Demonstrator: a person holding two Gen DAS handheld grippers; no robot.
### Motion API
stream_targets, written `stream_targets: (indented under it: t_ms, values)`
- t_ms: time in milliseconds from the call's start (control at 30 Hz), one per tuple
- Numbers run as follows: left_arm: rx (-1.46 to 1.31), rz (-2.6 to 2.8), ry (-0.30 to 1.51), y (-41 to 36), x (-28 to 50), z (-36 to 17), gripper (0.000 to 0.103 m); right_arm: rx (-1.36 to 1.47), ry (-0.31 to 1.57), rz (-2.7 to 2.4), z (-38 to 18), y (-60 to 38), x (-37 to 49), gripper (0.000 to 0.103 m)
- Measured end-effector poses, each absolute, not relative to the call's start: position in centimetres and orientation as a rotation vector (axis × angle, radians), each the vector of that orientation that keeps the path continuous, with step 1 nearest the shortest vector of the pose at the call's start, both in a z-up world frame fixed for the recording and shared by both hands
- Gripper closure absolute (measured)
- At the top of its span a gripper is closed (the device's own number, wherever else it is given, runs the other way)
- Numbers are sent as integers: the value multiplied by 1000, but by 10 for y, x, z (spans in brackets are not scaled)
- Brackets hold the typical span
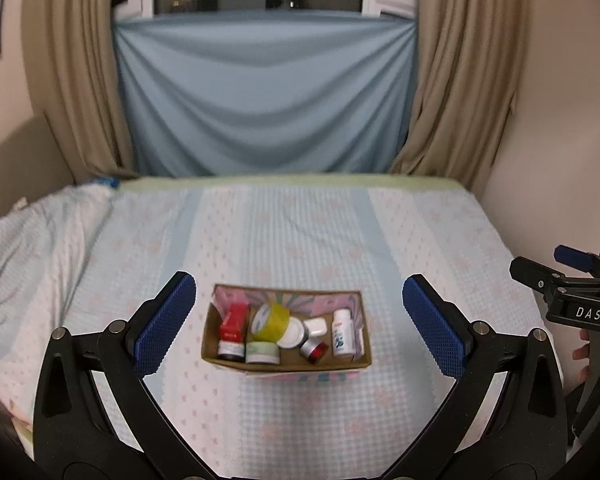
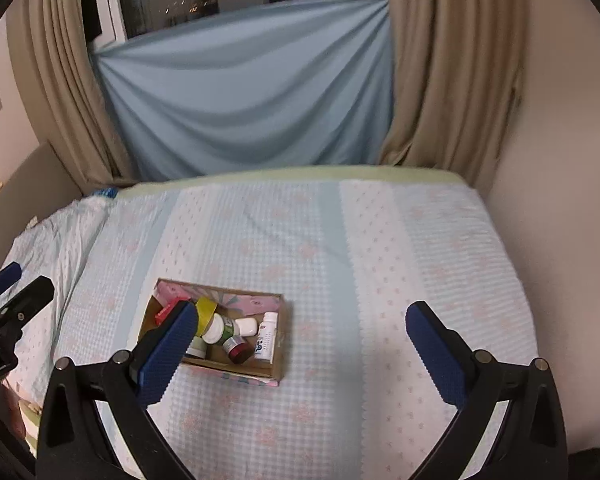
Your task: Organize rigid objects
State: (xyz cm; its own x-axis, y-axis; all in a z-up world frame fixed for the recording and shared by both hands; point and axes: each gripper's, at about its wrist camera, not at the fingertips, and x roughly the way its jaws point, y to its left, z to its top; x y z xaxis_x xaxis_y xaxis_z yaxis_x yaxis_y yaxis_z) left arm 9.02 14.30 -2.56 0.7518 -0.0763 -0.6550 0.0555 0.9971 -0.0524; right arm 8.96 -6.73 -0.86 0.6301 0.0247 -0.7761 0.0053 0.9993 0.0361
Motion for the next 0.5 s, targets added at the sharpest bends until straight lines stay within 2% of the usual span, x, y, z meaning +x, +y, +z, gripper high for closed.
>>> stream_targets:
  t_ms: [267, 500]
  values:
    - [-23, -73, 636, 124, 43, -4, 0, 12, 773, -31, 20, -79, 30, 0]
    - [-19, -65, 617, 116, 21, -3, 0, 10, 729, -42, 31, -84, 12, 0]
